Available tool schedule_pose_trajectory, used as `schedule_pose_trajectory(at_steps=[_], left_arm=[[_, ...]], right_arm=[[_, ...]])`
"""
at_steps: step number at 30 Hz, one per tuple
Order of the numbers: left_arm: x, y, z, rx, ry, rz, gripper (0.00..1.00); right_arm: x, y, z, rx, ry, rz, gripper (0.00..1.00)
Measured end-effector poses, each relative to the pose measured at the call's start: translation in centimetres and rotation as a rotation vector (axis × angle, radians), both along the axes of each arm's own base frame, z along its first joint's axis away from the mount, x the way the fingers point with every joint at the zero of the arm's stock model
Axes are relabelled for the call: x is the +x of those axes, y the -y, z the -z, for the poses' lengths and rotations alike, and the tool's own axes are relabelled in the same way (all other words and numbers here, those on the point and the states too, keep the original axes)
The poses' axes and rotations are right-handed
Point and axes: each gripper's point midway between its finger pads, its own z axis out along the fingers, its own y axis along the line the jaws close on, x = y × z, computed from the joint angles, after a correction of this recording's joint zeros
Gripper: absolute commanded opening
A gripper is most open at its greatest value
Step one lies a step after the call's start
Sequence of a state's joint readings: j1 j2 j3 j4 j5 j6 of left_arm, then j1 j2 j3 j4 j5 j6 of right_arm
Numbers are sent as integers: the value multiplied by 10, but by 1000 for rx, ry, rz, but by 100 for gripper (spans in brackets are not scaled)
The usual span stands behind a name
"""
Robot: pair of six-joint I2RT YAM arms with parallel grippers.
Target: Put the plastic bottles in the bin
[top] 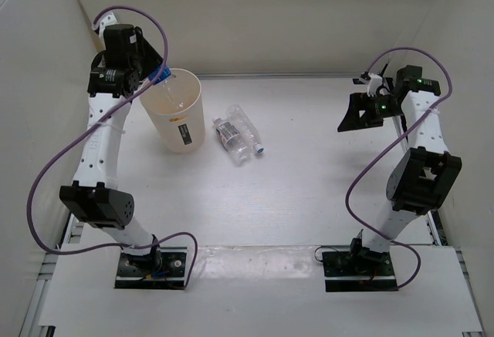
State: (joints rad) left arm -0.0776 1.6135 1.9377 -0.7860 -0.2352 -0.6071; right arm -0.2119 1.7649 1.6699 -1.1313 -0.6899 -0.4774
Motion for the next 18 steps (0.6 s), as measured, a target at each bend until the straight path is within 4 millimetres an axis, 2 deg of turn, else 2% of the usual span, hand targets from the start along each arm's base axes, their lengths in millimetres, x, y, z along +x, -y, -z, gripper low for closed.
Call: schedule_pose_trajectory(at_steps=[4,7,9,14,18], left_arm=[[8,5,21,-10,-55,16,70],[9,8,30,-18,-82,24,82],[8,9,32,-19,-91,32,100],[6,9,35,-17,-106,33,100],[4,5,34,-2,-110,33,100]], right_arm=[[1,-5,-6,22,20,-21,90],[0,-6,-6,25,15,-23,90],[-1,-6,-6,22,9,-22,90],[0,-7,1,-36,-14,-4,90],[9,-2,4,-87,-15,45,90]])
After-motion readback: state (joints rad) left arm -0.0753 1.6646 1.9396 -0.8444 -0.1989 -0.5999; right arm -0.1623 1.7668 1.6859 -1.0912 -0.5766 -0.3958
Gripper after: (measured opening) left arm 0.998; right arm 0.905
